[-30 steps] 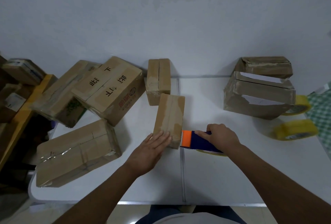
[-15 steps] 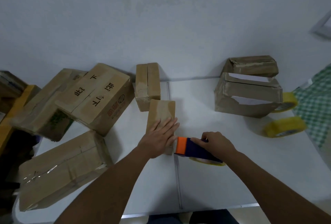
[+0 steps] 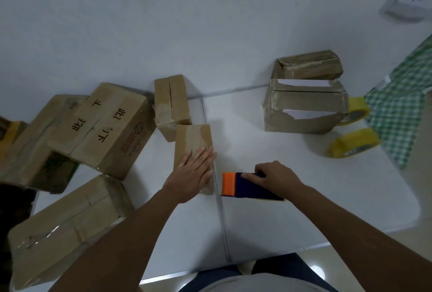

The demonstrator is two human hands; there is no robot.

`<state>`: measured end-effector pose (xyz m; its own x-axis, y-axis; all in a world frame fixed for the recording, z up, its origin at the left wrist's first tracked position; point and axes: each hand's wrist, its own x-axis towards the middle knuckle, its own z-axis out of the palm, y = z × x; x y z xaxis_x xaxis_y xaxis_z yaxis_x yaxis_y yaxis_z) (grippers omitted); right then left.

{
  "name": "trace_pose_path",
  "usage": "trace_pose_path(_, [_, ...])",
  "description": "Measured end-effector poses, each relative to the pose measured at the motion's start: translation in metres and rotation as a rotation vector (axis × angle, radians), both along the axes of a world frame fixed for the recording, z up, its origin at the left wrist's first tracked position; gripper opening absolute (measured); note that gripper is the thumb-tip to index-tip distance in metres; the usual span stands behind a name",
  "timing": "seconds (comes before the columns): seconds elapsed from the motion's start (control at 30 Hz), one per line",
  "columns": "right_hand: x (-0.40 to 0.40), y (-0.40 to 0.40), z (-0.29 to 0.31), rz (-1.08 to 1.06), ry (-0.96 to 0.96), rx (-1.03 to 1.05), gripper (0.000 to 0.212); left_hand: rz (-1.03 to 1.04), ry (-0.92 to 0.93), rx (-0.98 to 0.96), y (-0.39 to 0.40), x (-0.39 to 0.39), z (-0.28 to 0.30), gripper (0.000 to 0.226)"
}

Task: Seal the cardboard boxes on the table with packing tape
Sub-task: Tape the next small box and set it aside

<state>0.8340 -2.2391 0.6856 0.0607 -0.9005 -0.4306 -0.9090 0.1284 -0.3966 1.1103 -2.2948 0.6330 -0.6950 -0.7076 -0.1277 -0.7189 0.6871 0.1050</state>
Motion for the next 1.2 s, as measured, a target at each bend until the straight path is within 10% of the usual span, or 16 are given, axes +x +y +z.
trace_pose_path(0.9, [-0.023, -0.035, 0.003, -0.077, 0.474, 0.081, 0.048, 0.048, 0.032, -0.006, 0.005, -0.001, 0.000, 0.063])
trace_pose_path(1.2, [0.018, -0.014, -0.058, -0.246, 0.156, -0.061, 0.036, 0.246, 0.318, 0.312, 0.006, -0.008, 0.009, 0.054])
